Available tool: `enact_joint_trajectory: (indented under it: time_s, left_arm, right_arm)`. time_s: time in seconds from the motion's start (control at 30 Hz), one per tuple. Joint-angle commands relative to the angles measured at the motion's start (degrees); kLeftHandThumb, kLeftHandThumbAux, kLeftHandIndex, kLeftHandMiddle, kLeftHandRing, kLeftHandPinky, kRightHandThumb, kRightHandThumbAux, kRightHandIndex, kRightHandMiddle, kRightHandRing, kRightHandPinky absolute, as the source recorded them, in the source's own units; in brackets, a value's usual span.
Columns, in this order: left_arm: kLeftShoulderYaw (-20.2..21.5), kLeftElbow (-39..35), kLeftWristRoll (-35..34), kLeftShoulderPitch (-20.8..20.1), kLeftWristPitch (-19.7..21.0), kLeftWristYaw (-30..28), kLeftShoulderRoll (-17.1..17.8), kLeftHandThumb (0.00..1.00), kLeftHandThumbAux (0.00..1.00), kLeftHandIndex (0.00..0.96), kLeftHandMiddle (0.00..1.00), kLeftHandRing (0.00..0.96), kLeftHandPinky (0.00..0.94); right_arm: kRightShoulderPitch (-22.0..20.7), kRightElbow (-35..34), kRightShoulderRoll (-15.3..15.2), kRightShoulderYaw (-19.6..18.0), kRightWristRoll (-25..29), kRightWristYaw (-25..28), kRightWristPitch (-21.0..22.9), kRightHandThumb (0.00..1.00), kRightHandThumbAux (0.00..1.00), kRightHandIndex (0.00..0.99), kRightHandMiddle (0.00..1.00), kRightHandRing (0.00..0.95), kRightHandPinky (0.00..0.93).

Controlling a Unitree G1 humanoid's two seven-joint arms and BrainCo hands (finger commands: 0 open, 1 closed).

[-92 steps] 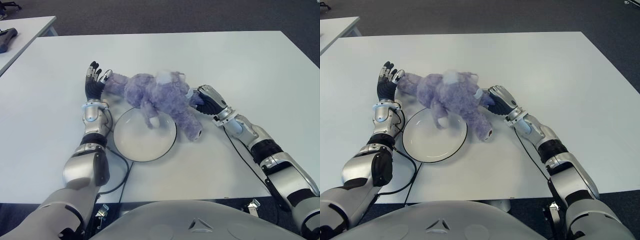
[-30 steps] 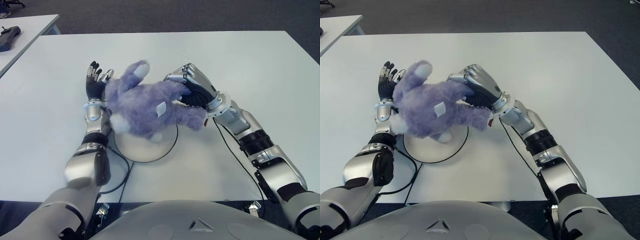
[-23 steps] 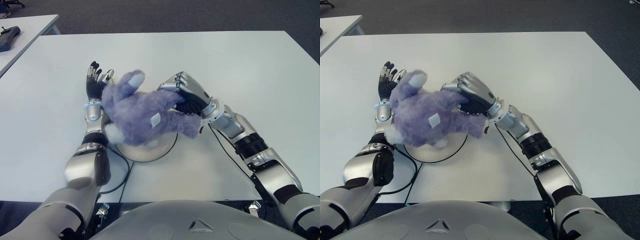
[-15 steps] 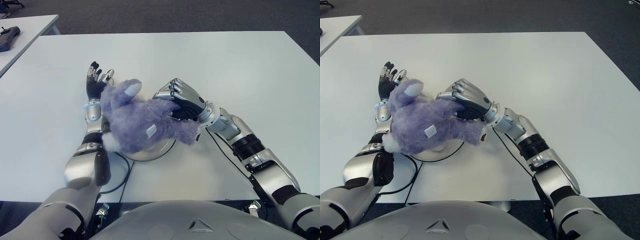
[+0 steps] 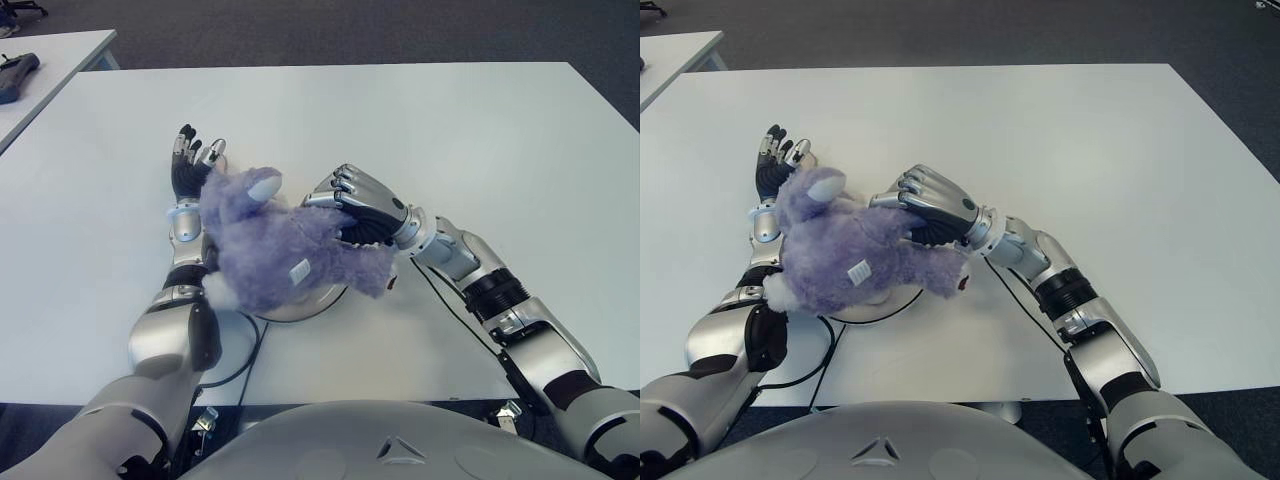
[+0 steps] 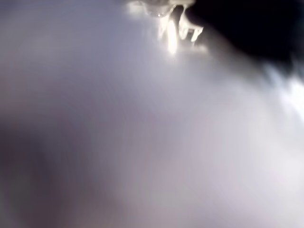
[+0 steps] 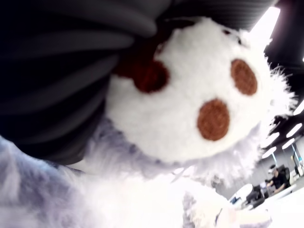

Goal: Put the doll into the plate.

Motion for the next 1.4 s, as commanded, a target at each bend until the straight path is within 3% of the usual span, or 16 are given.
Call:
enact_joint_trajectory:
  time_s: [0.03,0.43,0.6,0.67,0.7,0.73,0.77,0.8,0.87,0.9,1.1,1.4]
  left_arm:
    - [0.9,10.8,-1.6,15.4,-0.4,1.3,-10.2,0.0,0.6,0.039,0.067,0.06,0.082]
    - [0.2,10.8,-0.9,15.6,-0.9,2.8,-10.3,0.0,0.606,0.035,0.086,0.081,0.108]
    - [-0.1,10.7,-0.8,15.9,-0.6,2.6,-10.1,0.0,0.611,0.036,0.092,0.086,0.103]
    - [0.0,10.8,-1.0,16.0,-0.3,2.0,-9.9,0.0,0.615,0.036,0.09,0.084,0.098]
    - [0.1,10.8,-1.1,16.1,-0.2,1.8,-9.9,0.0,0.616,0.036,0.087,0.081,0.092]
    - [0.1,10.8,-1.1,16.0,0.3,1.5,-9.8,0.0,0.616,0.036,0.087,0.081,0.091]
    - [0.1,10.9,-1.1,16.0,0.6,1.2,-9.7,0.0,0.615,0.034,0.08,0.074,0.076]
    - [0.1,10.9,-1.1,16.0,0.9,1.0,-9.5,0.0,0.614,0.034,0.079,0.073,0.072]
    - [0.0,11.0,-1.1,16.0,1.2,0.8,-9.4,0.0,0.612,0.033,0.074,0.067,0.067]
    - [-0.1,11.0,-1.0,16.0,1.3,0.8,-9.3,0.0,0.612,0.033,0.07,0.064,0.07]
    - [0.2,11.1,-1.1,16.3,0.4,0.9,-9.1,0.0,0.618,0.038,0.066,0.062,0.08]
    - [-0.6,10.8,-0.3,16.3,-0.3,1.9,-9.1,0.0,0.617,0.035,0.069,0.069,0.08]
  right_arm:
    - [2.9,2.4,0.3,2.5,-3.1,3.2,0.4,0.707,0.717,0.439,0.839,0.843,0.858]
    - [4.1,2.8,0.1,2.4,-0.3,6.2,2.0,0.703,0.721,0.438,0.849,0.853,0.858]
    - [5.0,1.6,0.1,2.1,1.0,9.0,5.4,0.703,0.72,0.438,0.84,0.846,0.838]
    - [5.3,0.5,0.0,2.0,1.2,10.8,7.7,0.696,0.718,0.433,0.771,0.778,0.779]
    - [5.5,0.0,-0.1,2.1,1.4,11.8,8.8,0.686,0.719,0.427,0.67,0.673,0.677]
    - [5.9,-1.1,-0.4,2.4,2.5,14.6,11.5,0.684,0.72,0.426,0.653,0.655,0.659]
    - [6.2,-2.1,-0.6,2.7,3.2,16.7,13.4,0.673,0.724,0.412,0.472,0.46,0.438]
    - [6.6,-3.0,-0.8,3.0,4.3,19.3,15.8,0.67,0.726,0.408,0.425,0.411,0.381]
    - [7.6,-4.6,-1.0,3.3,5.6,22.7,19.2,0.257,0.594,0.238,0.351,0.343,0.299]
    - [8.1,-5.4,-1.1,3.3,6.0,23.9,20.4,0.189,0.578,0.194,0.3,0.311,0.283]
    - [10.7,-8.7,-0.5,2.9,7.1,27.0,25.4,0.135,0.582,0.061,0.186,0.209,0.195]
    - [13.8,-10.0,1.9,2.4,9.2,27.4,29.3,0.148,0.59,0.0,0.157,0.184,0.197]
